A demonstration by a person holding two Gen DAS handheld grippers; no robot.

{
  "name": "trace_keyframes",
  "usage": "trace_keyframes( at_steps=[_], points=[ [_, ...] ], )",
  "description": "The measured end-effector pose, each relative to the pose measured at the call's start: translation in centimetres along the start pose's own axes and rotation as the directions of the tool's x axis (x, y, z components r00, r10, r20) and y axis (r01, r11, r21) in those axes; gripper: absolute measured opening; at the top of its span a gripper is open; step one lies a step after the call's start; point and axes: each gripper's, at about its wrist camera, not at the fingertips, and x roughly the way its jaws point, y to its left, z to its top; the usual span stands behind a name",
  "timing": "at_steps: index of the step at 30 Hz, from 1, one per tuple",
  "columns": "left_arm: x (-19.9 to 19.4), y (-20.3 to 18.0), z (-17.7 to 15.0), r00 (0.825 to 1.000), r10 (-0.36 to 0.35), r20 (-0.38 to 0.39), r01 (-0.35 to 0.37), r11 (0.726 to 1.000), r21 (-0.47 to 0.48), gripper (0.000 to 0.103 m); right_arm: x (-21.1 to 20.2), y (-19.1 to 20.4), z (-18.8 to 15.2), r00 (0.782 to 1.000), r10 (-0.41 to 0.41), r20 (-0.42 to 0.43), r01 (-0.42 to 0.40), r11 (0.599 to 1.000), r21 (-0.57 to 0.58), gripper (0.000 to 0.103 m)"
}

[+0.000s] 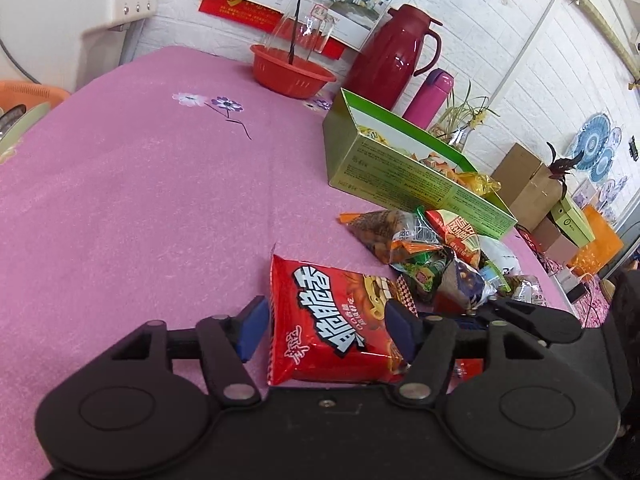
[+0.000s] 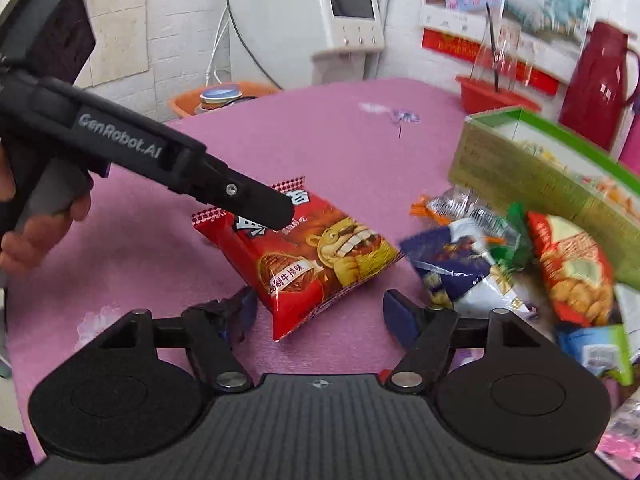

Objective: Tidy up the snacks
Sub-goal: 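Grasp the red chip bag with both grippers from either side, then carry the red chip bag over the green box and open both grippers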

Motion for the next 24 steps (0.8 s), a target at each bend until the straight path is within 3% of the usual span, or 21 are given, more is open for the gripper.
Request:
trace_keyframes(
  at_steps=[6,7,8,10,12,18,24],
  points=[
    [0.8,0.7,-0.2,1.000,-0.001,-0.009,0.001,1.000,-0.011,0.067,0.8,0.0,0.2,0.999,-0.017,0.027,0.016,1.000,0.027,0.103],
    [0.9,0.6,-0.3,1.000,0.000,-0.009,0.000,1.000,-0.009,0.057,0.8,0.1,0.1,0.999,-0.018,0.041,0.017,1.000,0.025,0.091],
    [1.0,0.4,-0.3,1.000,0.003,-0.010,-0.003,1.000,-0.004,0.054,0.8,0.2,0.1,0.998,-0.015,0.053,0.014,1.000,0.023,0.078],
    [0.7,-0.1,-0.4,1.000,0.010,0.002,-0.010,1.000,0.001,0.051,0.6,0.5,0.3,0.998,-0.036,0.051,0.035,0.999,0.018,0.061],
    [0.1,-0.6,-0.3,0.999,0.012,0.030,-0.012,1.000,0.012,0.047,0.0,0.7,0.3,0.996,-0.034,0.077,0.034,0.999,-0.003,0.056],
    [-2.0,-2.9,1.4,0.991,-0.011,0.134,0.002,0.998,0.067,0.047,-2.5,0.1,1.3,0.980,-0.055,0.191,0.057,0.998,-0.004,0.054],
    [-1.1,-5.6,4.6,0.980,-0.057,0.191,0.036,0.993,0.113,0.046,-4.1,-1.9,2.9,0.951,-0.122,0.284,0.128,0.992,-0.003,0.054]
  ],
)
